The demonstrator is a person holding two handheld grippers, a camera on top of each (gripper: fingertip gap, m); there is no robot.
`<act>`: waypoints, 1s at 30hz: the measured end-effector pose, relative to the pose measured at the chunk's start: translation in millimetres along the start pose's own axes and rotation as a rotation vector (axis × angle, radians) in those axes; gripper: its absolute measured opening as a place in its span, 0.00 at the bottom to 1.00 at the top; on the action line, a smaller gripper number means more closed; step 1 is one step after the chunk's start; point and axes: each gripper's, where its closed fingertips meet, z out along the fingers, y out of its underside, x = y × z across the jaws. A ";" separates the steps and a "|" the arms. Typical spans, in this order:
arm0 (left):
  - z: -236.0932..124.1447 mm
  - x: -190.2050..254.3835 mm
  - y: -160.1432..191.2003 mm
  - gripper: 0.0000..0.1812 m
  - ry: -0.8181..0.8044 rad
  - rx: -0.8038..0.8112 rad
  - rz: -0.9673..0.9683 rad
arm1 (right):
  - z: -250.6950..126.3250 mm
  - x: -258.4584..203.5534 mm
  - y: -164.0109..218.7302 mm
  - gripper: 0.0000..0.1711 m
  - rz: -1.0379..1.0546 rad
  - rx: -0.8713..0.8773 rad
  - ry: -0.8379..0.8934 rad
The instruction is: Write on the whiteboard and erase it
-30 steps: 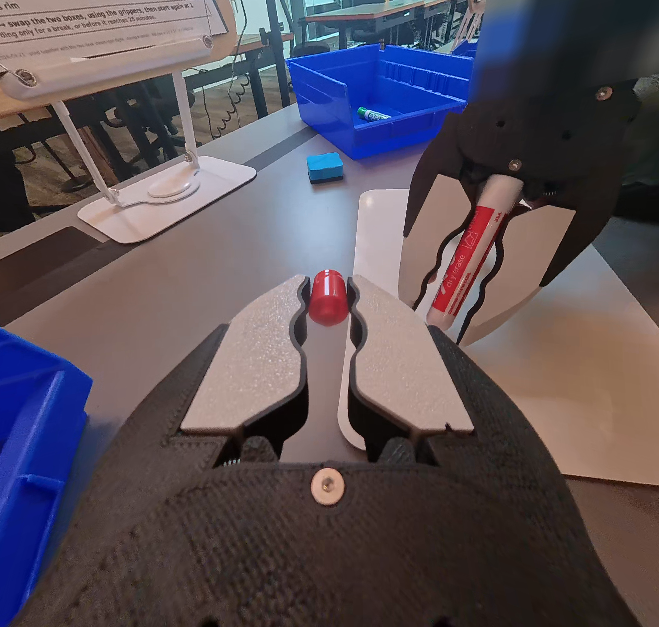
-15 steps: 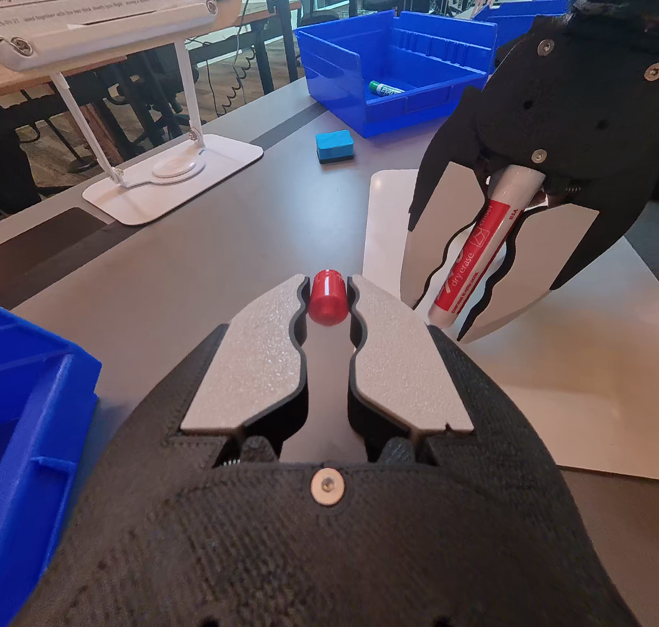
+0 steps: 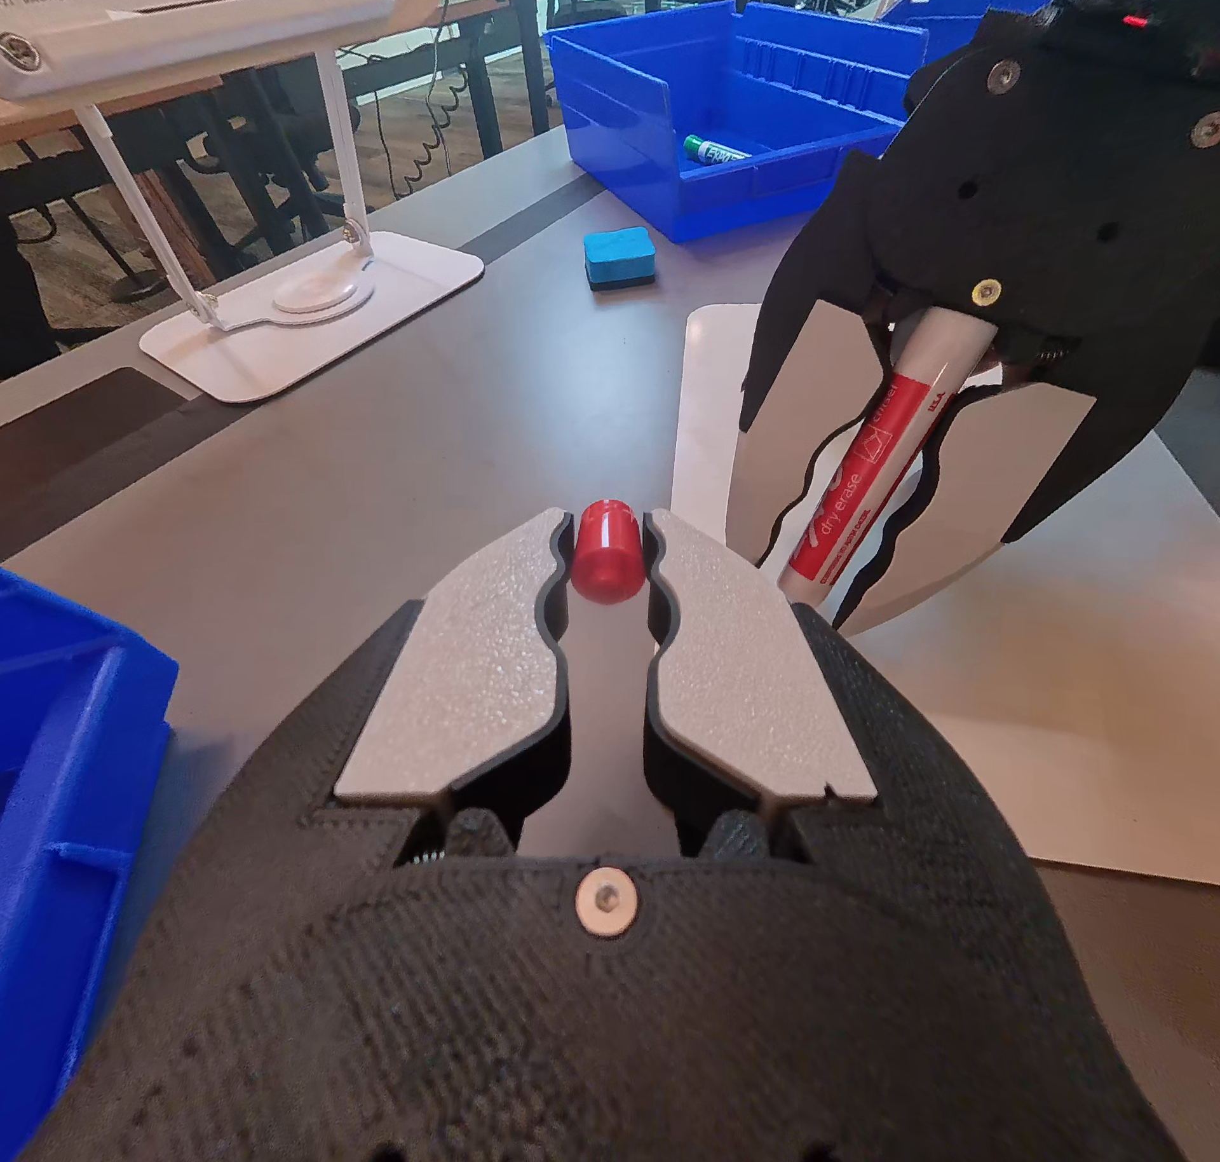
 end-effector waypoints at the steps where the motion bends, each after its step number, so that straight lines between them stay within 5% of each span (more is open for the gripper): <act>1: 0.1 -0.1 0.3 0.11 0.000 -0.002 -0.001 | 0.9 -0.2 0.0 0.20 -0.002 -0.002 -0.002; 18: 0.5 -4.9 2.9 0.11 -0.014 -0.012 -0.008 | 3.3 -39.4 -14.6 0.19 -0.092 -0.011 -0.111; 30: 1.8 -5.0 5.5 0.11 -0.016 -0.024 -0.007 | -27.9 -63.9 29.2 0.19 -0.068 -0.106 -0.129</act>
